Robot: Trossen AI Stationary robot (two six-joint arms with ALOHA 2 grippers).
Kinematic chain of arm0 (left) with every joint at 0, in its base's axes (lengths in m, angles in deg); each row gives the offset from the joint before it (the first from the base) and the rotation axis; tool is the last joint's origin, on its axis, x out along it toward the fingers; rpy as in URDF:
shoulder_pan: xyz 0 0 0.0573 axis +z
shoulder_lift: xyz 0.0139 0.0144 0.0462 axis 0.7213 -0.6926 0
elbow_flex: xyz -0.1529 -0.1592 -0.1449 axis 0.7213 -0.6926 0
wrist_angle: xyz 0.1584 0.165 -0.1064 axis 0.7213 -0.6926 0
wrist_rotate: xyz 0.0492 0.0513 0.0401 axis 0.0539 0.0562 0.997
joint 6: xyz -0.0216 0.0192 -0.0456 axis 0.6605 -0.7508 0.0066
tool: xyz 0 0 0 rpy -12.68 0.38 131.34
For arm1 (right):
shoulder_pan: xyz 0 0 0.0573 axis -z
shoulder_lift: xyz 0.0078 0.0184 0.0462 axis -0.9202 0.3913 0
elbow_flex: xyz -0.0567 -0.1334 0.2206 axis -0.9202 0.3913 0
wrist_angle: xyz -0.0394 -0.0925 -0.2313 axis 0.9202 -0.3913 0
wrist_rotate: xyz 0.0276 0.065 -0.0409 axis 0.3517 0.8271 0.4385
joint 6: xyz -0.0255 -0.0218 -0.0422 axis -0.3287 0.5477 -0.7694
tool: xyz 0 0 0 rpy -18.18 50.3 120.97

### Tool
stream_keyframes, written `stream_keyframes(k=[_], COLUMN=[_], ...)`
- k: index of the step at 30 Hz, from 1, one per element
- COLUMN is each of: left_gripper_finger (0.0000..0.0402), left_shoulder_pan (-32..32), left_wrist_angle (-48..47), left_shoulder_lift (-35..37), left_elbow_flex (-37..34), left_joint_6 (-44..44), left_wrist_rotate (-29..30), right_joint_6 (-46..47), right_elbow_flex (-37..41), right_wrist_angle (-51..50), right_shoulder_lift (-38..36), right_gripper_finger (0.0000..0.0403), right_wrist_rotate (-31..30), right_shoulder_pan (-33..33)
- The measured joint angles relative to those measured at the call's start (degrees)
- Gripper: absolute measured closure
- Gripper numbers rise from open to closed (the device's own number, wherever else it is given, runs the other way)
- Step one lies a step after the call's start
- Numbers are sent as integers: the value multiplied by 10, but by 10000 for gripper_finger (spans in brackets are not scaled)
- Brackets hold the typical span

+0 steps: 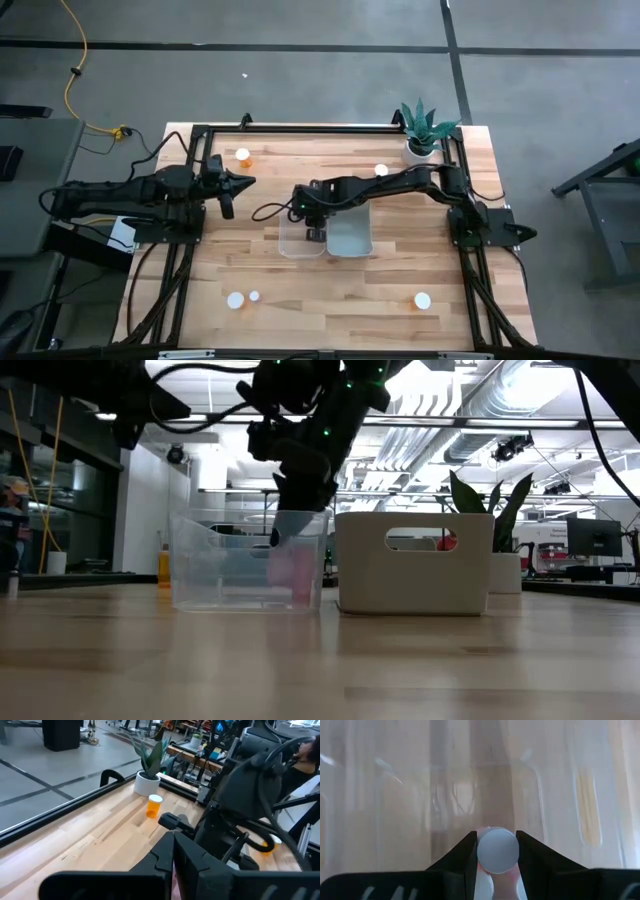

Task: Pick and place medicine bottles into bin by pill shape (circle, oval)
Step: Put the small pink pill bottle into the transparent bin

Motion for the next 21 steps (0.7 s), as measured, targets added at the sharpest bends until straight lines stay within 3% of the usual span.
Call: stream_keyframes(k=[9,21], left_gripper_finger=[401,401], left_shoulder_pan=[0,0], left_wrist_angle=[0,-4], left_shoulder_lift=[-1,-1], left_elbow_flex=[0,0], left_joint_6=[0,0], left_wrist_rotate=[0,0], right_joint_6=[0,0], right_elbow_flex=[0,0], right_wrist_angle=[19,19], right_shoulder_lift=[3,3], right_gripper_finger=[302,248], right_wrist_rotate=[1,16], right_shoulder_pan=[0,0])
